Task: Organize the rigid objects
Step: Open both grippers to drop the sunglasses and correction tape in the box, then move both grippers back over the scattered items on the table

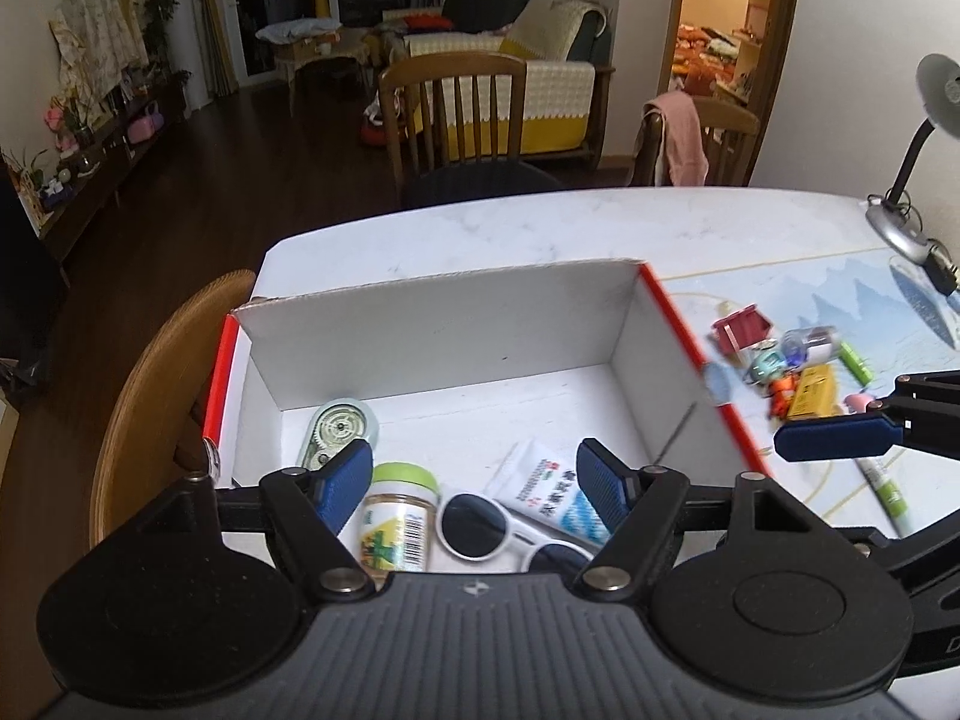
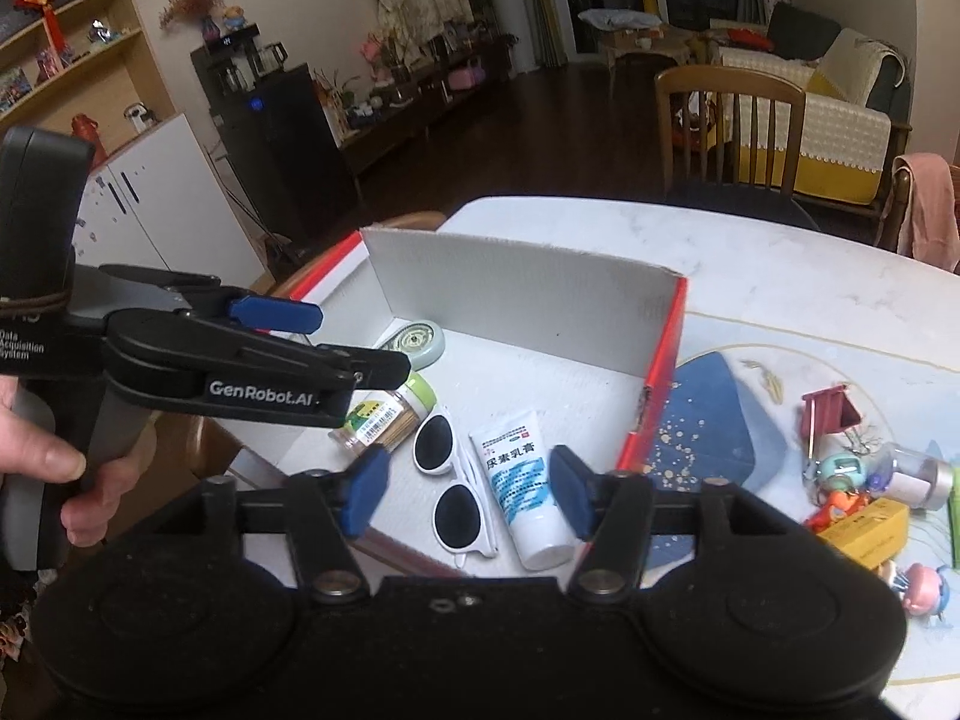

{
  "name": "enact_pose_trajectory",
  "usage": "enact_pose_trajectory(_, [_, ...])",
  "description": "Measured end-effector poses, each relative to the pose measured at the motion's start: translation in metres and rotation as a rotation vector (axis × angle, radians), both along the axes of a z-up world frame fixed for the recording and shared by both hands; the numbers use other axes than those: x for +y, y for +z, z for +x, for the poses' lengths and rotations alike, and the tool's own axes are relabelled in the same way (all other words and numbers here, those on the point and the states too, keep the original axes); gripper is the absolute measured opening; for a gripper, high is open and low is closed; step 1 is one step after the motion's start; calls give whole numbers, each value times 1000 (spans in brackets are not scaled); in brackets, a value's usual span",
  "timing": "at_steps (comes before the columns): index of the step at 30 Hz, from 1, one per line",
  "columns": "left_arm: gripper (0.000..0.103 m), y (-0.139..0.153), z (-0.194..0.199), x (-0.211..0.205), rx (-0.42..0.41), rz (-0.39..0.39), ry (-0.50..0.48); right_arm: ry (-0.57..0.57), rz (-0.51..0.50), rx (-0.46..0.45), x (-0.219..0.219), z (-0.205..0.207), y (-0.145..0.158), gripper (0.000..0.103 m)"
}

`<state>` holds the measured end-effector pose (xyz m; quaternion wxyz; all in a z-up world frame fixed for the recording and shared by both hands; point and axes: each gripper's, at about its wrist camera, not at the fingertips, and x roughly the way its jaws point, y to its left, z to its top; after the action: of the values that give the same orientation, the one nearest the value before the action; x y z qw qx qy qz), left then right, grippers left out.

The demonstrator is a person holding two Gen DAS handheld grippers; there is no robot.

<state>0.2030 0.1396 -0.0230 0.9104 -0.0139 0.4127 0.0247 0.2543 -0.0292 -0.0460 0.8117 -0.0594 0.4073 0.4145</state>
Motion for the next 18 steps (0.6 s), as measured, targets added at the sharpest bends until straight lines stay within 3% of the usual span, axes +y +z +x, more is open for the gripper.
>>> enact_pose_trajectory(7, [79, 10, -17, -25, -27, -2, 10, 9, 42, -21, -32, -7, 14, 66])
enact_pose_trajectory(13, [80, 17, -31, -48, -59, -19, 36, 11, 82, -42, -67, -12, 23, 77])
enact_pose_trajectory(18, [82, 21, -39, -74, -110, 20, 53, -14, 116, -42, -104, -11, 26, 86])
